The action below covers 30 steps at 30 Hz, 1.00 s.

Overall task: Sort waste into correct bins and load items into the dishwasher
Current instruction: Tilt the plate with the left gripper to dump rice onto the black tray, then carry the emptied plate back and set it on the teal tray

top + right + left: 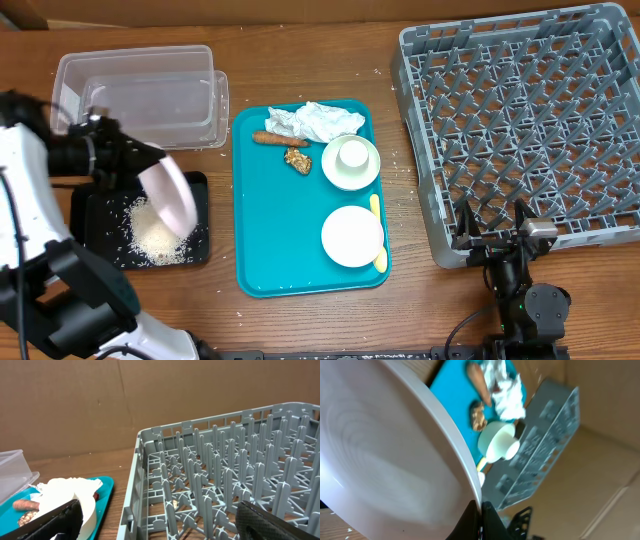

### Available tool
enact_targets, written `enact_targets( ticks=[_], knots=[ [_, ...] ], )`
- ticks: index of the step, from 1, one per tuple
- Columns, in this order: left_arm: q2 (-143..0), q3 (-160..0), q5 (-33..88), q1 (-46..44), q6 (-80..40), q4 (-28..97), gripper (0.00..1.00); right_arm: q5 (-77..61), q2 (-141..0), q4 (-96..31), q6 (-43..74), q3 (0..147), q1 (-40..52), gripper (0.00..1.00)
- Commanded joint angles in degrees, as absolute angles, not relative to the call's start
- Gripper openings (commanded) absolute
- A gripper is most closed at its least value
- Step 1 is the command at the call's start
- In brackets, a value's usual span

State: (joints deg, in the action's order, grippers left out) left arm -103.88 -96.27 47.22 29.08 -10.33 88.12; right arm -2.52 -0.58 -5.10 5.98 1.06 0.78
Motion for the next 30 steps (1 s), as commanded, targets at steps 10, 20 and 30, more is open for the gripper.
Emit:
enact_targets(
  ticks=[10,20,30],
  knots=[
    [-99.9,-97.6,35.2,5.5,-18.5,84.4,0.04,-2.0,-0.2,-4.6,6.0,0.5,0.6,1.0],
    [-101.1,-97.6,14.0,-17.6,-26.2,75.5,0.04,-2.0,-0.2,-4.6,6.0,0.4,0.6,1.0],
    [-109.3,-97.6,4.8,-30.0,-29.6,75.5,0.04,-2.0,-0.2,-4.6,6.0,0.4,0.6,1.0]
  ],
)
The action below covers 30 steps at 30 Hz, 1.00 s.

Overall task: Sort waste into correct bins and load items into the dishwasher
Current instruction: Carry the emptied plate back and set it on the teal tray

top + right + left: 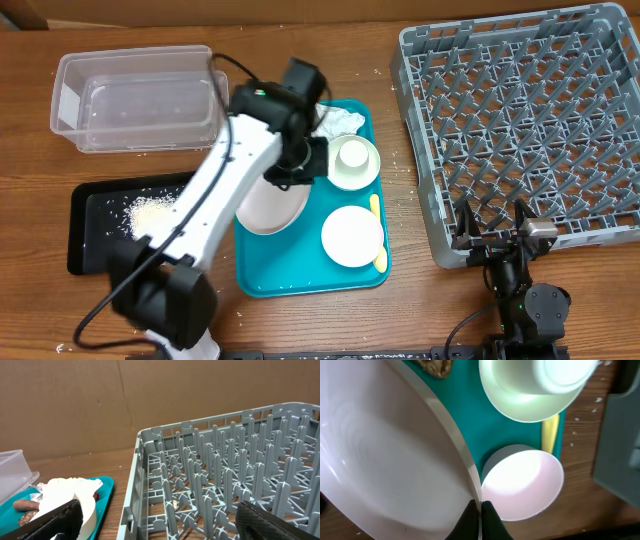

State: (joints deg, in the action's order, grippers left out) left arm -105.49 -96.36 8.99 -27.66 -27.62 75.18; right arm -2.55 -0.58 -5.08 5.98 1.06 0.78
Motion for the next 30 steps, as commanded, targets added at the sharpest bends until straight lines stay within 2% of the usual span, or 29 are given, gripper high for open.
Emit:
enact_targets(
  ticks=[1,9,20,24,30],
  knots=[
    [-110.5,-97.6,4.5,-30.8,-29.6,75.7,0.04,-2.0,-0.2,-4.6,6.0,0.4,0.6,1.0],
    [-116.3,-97.6,3.6,-34.0,-29.4,77.5,0.04,-2.0,-0.2,-4.6,6.0,0.5,0.6,1.0],
    [-116.7,-97.6,1.2,-34.0,-29.5,79.3,0.04,-2.0,-0.2,-4.6,6.0,0.5,0.6,1.0],
    [-116.7,-97.6,1.3,-34.1,-29.4,79.2,0.16,-2.0,-0.2,-4.6,6.0,0.4,0.6,1.0],
    [-116.7,-97.6,1.5,-34.1,-29.4,79.2,0.14,-2.0,-0.2,-4.6,6.0,0.5,0.6,1.0]
  ],
)
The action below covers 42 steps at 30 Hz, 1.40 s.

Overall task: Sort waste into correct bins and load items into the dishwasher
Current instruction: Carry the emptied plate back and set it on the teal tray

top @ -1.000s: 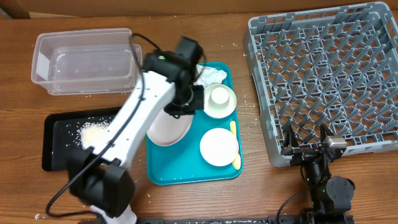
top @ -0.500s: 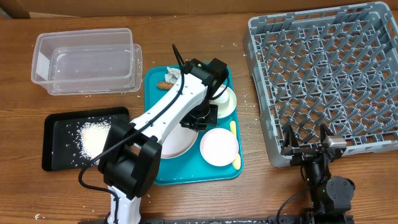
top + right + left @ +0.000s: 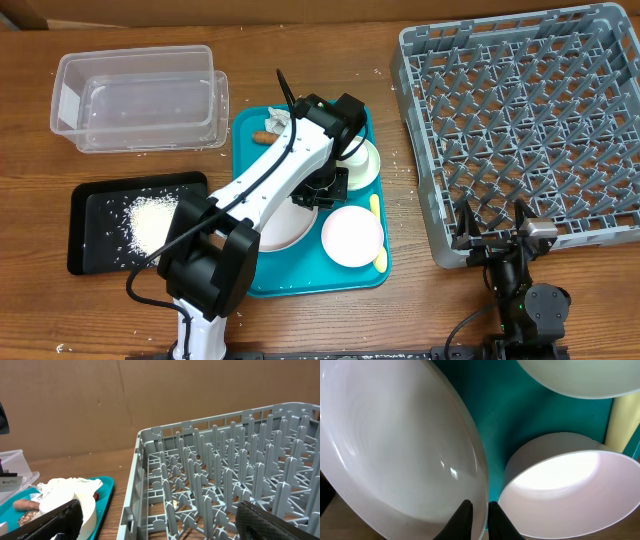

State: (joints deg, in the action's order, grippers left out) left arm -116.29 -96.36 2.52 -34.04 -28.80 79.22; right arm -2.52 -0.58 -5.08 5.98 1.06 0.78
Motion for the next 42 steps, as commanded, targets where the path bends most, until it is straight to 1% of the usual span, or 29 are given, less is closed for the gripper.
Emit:
enact_targets(
  ticks=[1,7,14,23,28,30,35,37,42],
  knots=[
    [-116.7,-97.6,1.5,-34.1,-29.4,79.2,0.14,-2.0,-0.2,-4.6,6.0,0.4,0.6,1.0],
    [-116.7,-97.6,1.5,-34.1,-29.4,79.3,0.15,-2.0,-0.2,-4.6,6.0,0.4,0.6,1.0],
    [-116.7,-97.6,1.5,-34.1,-29.4,79.3,0.19,-2.0,-0.2,-4.6,6.0,0.4,0.6,1.0],
    [-116.6,-97.7,1.5,-34.1,-29.4,80.6,0.19,-2.0,-0.2,-4.6,6.0,0.5,0.6,1.0],
    [-116.6,-97.7,1.3,-34.1,-29.4,81.7,0.26,-2.0,-0.2,-4.6,6.0,0.5,0.6,1.0],
    [-116.6,-97.7,1.3,-34.1,-29.4,81.9,0.32,-2.0,-0.2,-4.6,6.0,0.5,0.6,1.0],
    [-116.6,-97.7,1.3,-34.1,-29.4,82.5,0.4,-2.0,-0.2,-4.6,6.0,0.4,0.6,1.0],
    [-116.6,-97.7,1.2,-34.1,-29.4,82.5,0.41,-2.0,-0.2,-4.6,6.0,0.5,0.6,1.0],
    [-116.6,-98.0,-0.6,-33.7,-29.4,82.4,0.41,-2.0,-0.2,-4.6,6.0,0.5,0.6,1.0]
  ],
)
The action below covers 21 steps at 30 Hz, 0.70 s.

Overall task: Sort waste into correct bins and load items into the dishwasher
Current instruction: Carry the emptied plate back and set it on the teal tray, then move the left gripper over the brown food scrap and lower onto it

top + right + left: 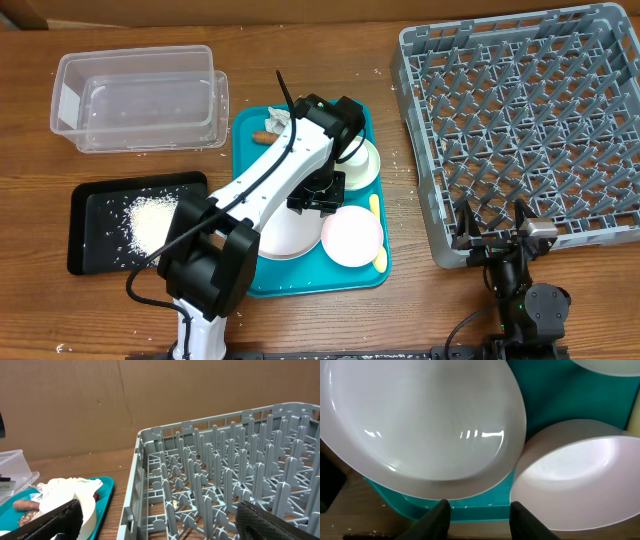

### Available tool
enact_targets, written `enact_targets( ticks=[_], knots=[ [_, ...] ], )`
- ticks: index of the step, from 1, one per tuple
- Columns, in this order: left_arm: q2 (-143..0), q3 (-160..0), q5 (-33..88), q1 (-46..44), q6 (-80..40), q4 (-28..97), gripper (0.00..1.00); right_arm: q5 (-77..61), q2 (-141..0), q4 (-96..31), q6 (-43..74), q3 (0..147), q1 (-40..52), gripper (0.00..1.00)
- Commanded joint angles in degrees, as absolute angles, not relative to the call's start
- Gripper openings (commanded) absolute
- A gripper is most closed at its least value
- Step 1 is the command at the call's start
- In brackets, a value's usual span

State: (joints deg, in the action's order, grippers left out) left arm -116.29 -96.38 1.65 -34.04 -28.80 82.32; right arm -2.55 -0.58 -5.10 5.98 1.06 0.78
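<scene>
A white plate [285,235] [420,420] lies flat on the teal tray [256,270], touching a white bowl [353,238] [570,480] on its right. My left gripper [318,197] [480,506] hovers open just above the plate's near rim with nothing between its fingers. A pale green cup [356,162] stands behind the bowl, and a yellow utensil [376,212] lies at the tray's right edge. A sausage [263,137] and crumpled napkin [62,487] sit at the tray's back. My right gripper [490,238] [159,510] rests open at the front edge of the grey dish rack [530,120].
A black tray [95,200] holding a heap of rice [152,222] lies at the front left. A clear plastic container [140,98] stands at the back left. The left arm stretches across the teal tray. A brown food scrap is mostly hidden under the arm.
My left gripper was shut on the plate's rim with the plate tilted on the teal tray. Now it is open and the plate lies flat beside the bowl.
My left gripper held the plate tilted over the black tray, where rice lay heaped. It then held the plate over the teal tray by the cup, then low beside the white bowl. Now the plate rests there, let go. The right arm stayed still.
</scene>
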Motion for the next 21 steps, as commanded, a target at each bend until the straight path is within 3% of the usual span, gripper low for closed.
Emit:
enact_targets(
  ticks=[1,6,8,11,21],
  knots=[
    [-116.6,-98.3,-1.3,-33.4,-29.4,82.1,0.41,-2.0,-0.2,-4.6,6.0,0.4,0.6,1.0],
    [-116.6,-103.7,-3.6,-30.0,-29.4,79.4,0.45,-2.0,-0.2,-4.6,6.0,0.4,0.6,1.0],
    [-116.6,-105.7,-3.6,-28.3,-28.9,77.9,0.63,-2.0,-0.2,-4.6,6.0,0.5,0.6,1.0],
    [-116.6,-106.7,-3.6,-25.2,-22.6,73.4,0.8,-2.0,-0.2,-4.6,6.0,0.4,0.6,1.0],
    [-121.8,-106.5,-4.0,-20.9,-14.1,62.7,0.73,-2.0,-0.2,-4.6,6.0,0.5,0.6,1.0]
  ],
)
